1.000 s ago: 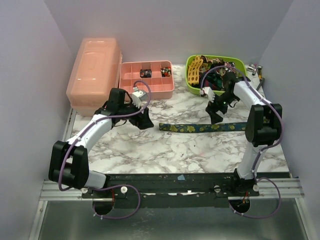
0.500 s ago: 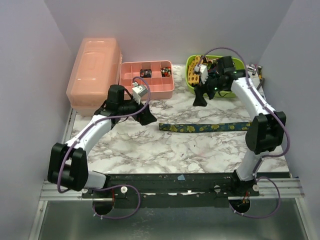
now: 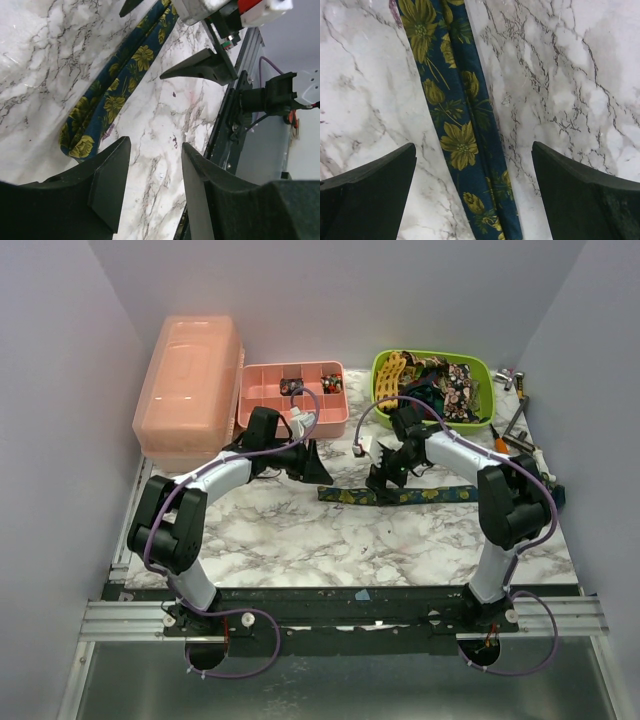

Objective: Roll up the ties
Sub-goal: Flatten out the tie at the center of the board.

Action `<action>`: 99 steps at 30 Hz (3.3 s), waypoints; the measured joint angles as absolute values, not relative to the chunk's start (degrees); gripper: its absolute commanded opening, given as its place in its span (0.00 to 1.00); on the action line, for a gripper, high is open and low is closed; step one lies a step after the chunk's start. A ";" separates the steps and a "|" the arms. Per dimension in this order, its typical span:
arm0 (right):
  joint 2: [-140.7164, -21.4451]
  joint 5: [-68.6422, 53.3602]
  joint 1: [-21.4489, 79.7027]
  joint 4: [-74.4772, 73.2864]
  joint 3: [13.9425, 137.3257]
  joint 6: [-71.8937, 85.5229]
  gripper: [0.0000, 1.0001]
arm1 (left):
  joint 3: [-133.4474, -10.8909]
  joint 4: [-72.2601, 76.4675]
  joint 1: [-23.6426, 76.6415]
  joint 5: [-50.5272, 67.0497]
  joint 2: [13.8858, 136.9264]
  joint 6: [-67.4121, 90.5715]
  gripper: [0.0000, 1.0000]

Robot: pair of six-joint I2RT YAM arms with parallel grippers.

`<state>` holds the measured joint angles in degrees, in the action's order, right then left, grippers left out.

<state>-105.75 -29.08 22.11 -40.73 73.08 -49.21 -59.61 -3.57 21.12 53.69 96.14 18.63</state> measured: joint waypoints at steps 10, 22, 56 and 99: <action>-108.53 -29.41 22.02 -38.65 71.31 -57.14 0.53 | -61.30 -8.08 21.15 55.18 96.73 17.61 0.38; -112.95 -31.18 21.63 -42.33 77.10 -57.54 0.39 | -54.30 6.09 23.75 55.07 100.14 27.75 0.31; -120.31 -41.54 21.04 -58.00 83.92 -57.39 0.34 | -59.35 4.84 19.90 60.75 117.19 28.42 0.48; -109.91 -18.83 22.94 -42.76 74.61 -56.12 0.76 | -54.35 -8.69 13.98 39.11 100.88 19.42 0.34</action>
